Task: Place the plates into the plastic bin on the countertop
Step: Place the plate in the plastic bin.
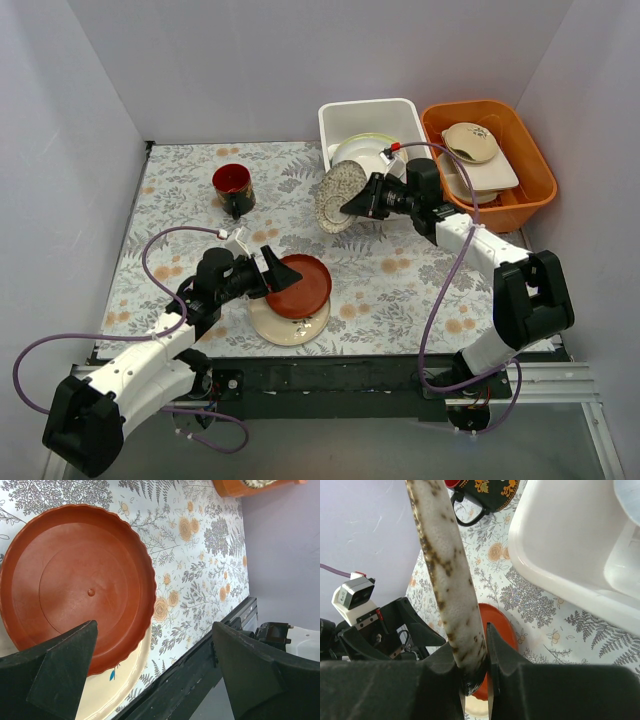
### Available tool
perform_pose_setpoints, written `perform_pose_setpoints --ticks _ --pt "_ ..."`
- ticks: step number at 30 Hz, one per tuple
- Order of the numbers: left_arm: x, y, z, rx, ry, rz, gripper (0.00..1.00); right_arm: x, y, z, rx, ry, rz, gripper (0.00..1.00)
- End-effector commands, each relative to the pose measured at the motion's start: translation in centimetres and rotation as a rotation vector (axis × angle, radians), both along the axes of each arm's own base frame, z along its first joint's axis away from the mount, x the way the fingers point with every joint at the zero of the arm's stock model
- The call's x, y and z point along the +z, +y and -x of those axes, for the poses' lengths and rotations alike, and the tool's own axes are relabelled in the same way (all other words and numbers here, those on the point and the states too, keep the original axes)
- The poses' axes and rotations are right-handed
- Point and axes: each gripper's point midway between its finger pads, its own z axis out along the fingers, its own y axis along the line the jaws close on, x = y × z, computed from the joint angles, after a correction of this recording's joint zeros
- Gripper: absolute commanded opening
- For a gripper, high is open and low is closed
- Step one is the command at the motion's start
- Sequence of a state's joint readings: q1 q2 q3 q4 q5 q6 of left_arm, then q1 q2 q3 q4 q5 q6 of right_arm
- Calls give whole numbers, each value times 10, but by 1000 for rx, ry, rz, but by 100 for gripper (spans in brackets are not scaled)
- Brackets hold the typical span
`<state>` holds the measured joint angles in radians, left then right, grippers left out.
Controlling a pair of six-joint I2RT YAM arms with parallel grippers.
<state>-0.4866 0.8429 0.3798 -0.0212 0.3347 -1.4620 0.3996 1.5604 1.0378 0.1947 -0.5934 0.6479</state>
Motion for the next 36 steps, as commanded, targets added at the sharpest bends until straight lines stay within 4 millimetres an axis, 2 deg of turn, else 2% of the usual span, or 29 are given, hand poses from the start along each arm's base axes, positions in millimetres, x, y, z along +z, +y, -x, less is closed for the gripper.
perform_pose_setpoints --ticks 1,2,20,36 --pt "2 -2 1 -20 -19 3 98 51 -4 -20 5 -136 -66 1" --pt "7 -4 -2 -20 -39 16 98 55 -5 -23 0 -143 -67 1" --pt "4 -5 -3 -26 -39 13 98 73 -36 -76 -77 -156 -76 1" --pt "1 -5 -1 -32 -33 10 98 70 -51 -115 -148 -155 -42 1"
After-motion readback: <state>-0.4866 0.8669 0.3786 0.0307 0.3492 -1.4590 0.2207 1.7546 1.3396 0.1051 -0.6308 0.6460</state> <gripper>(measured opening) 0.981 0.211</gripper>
